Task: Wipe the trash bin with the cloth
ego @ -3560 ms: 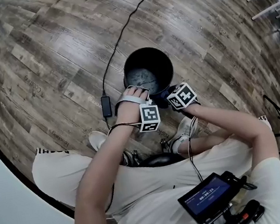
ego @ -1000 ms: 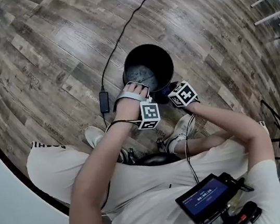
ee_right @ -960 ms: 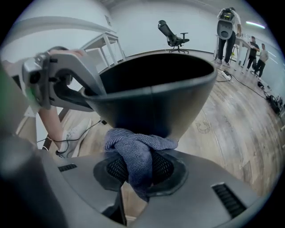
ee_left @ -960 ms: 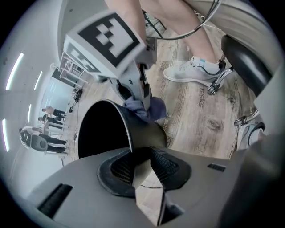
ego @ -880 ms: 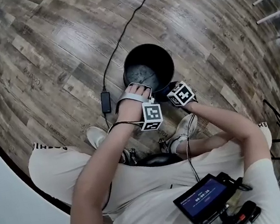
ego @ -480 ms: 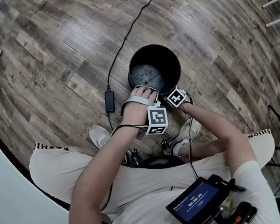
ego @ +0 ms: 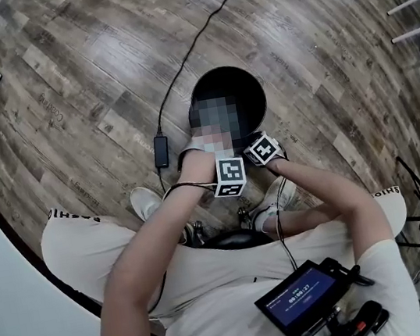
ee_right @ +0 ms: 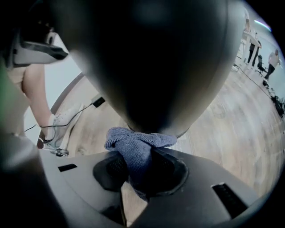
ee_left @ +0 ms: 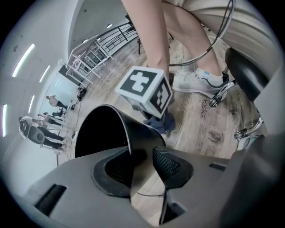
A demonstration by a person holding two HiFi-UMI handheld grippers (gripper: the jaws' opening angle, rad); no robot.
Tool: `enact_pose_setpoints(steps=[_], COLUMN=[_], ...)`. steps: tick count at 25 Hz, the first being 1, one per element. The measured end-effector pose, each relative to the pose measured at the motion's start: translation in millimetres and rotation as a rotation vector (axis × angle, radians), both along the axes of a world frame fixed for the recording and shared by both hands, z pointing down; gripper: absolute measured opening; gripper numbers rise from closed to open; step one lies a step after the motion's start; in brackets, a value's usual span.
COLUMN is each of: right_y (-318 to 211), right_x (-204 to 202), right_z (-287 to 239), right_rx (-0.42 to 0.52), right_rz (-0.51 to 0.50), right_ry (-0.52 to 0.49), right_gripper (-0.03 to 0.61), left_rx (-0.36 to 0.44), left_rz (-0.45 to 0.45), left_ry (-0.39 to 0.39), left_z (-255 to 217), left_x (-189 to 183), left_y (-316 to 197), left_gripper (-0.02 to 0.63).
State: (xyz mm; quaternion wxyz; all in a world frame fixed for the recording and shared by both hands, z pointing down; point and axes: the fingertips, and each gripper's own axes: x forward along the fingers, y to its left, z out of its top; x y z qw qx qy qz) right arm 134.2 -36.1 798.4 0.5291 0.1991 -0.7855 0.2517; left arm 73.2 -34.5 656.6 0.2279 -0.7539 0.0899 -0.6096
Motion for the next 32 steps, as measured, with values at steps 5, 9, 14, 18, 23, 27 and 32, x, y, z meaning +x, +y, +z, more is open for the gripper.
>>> enact_pose_setpoints(steps=[5, 9, 14, 18, 23, 27, 32], right_y=[22, 29, 10, -10, -11, -11, -15], right_x=[5, -6, -16, -12, -13, -9, -8], right_z=[-78, -150, -191, -179, -156, -121, -63], right_rx=[-0.007, 0.018, 0.051, 0.065, 0.049, 0.038, 0.021], right_rz=[-0.033, -0.004, 0.014, 0.010, 0.019, 0.018, 0.019], right_ry=[-0.079, -0.160, -0.198, -0.151, -0.149, -0.113, -0.116], right_gripper=[0.100, 0.100, 0.100, 0.100, 0.100, 0.100, 0.100], left_rx=[-0.007, 0.015, 0.019, 0.023, 0.040, 0.033, 0.023], left_rz=[-0.074, -0.053, -0.005, 0.035, 0.072, 0.074, 0.093], left_ry=[0.011, -0.021, -0.056, -0.065, -0.061, -0.055, -0.028], left_z=[-4, 0, 3, 3, 2, 1, 0], left_x=[-19, -26, -25, -19, -18, -14, -9], left_y=[-12, -9, -6, -1, 1, 5, 2], left_gripper=[0.169, 0.172, 0.133, 0.120, 0.114, 0.109, 0.107])
